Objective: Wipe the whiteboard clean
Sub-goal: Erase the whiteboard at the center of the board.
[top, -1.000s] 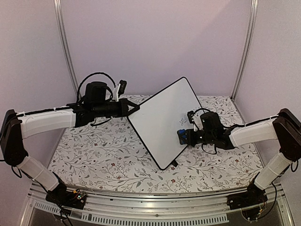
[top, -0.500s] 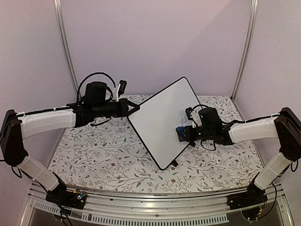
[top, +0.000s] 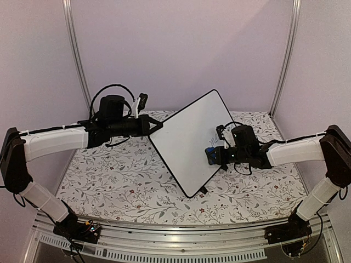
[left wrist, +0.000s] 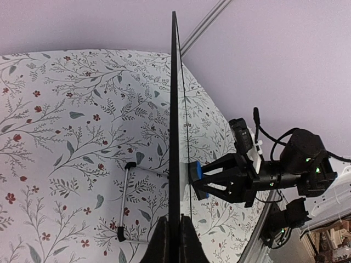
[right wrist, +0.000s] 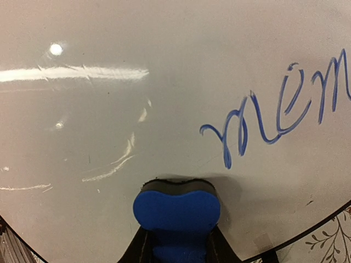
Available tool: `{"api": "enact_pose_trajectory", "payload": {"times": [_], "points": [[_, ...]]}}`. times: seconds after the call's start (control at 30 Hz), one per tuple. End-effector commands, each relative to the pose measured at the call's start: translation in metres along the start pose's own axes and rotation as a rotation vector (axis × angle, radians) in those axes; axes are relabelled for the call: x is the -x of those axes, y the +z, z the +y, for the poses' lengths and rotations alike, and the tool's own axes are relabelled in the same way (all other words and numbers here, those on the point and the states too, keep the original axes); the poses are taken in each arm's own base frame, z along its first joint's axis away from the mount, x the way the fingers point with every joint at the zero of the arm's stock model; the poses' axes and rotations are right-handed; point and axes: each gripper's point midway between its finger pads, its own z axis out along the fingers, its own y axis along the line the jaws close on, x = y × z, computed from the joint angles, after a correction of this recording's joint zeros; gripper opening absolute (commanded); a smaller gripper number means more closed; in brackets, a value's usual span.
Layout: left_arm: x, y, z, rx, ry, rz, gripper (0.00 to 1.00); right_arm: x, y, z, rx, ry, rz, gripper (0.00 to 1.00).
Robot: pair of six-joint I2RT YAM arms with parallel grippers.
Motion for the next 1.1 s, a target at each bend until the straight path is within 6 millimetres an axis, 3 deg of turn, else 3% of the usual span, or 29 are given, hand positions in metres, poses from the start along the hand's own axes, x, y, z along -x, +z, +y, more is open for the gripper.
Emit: {"api": "enact_pose_trajectory", "payload": {"times": [0.0, 1.07], "points": [[-0.006, -0.004, -0.022, -0.076, 0.054, 0.018, 0.00, -0.004, 0.003, -0.003, -0.008, -0.004, 0.017, 0.15], [-0.006, -0.003, -0.021, -0.074, 0.054, 0.019, 0.00, -0.035, 0.003, -0.011, -0.001, 0.039, 0.060, 0.15]]}}
